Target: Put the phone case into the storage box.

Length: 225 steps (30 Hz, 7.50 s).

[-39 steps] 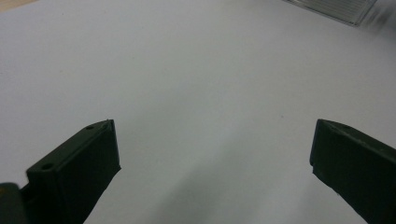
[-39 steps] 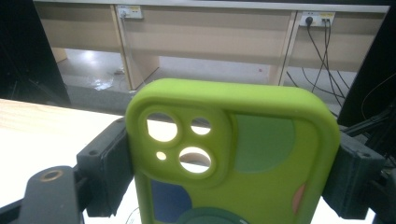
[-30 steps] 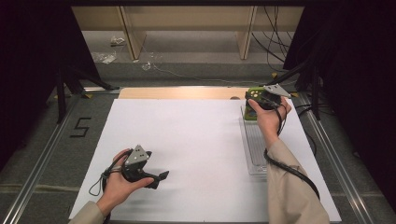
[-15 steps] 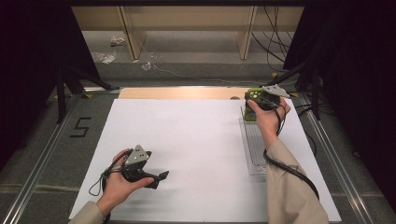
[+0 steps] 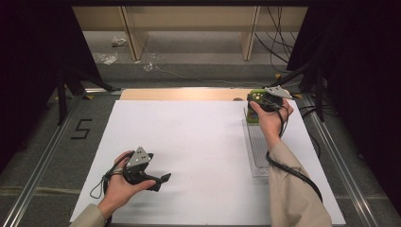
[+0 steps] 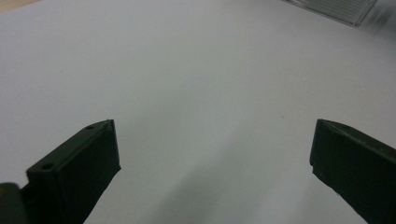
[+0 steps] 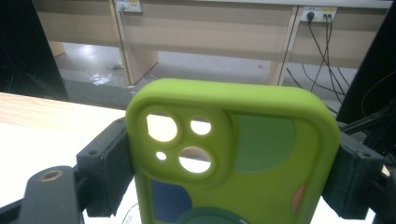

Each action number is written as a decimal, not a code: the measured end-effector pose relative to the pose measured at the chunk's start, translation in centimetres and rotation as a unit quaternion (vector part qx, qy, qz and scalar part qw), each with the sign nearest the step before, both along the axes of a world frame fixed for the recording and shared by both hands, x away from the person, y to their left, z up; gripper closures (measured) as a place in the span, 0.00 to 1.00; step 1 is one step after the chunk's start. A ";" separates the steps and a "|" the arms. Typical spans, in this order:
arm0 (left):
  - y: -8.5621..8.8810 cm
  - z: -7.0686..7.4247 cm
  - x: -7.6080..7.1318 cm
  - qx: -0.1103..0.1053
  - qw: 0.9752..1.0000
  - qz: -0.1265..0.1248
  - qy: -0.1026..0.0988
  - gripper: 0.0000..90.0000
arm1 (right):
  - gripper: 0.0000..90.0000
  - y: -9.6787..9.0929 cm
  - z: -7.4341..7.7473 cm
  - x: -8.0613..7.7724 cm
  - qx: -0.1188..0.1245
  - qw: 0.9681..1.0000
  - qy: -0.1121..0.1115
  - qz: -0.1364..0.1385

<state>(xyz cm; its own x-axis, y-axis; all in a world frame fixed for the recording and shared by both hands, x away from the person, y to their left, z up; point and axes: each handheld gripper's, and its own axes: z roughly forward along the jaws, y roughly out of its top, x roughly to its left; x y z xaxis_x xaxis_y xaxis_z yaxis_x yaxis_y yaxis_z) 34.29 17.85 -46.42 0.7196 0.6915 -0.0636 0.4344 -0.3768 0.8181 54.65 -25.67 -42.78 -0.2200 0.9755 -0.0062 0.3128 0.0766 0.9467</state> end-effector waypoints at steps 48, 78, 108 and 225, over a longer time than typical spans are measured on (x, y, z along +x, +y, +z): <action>0.0 0.0 0.0 -0.001 1.000 0.000 0.000 0.01 | 0.18 0.2 -0.5 0.4 0.001 1.000 -0.002 -0.002; 0.0 0.0 0.0 -0.002 1.000 0.000 -0.001 0.01 | 0.06 0.2 -0.7 0.0 -0.006 1.000 0.030 -0.006; 0.0 0.0 0.0 -0.004 1.000 0.003 -0.001 0.01 | 0.07 -0.4 0.0 -2.4 -0.004 0.998 0.055 -0.010; 0.1 0.5 0.0 -0.006 1.000 0.007 -0.008 0.01 | 0.12 2.4 1.9 -14.7 -0.009 0.975 0.030 0.221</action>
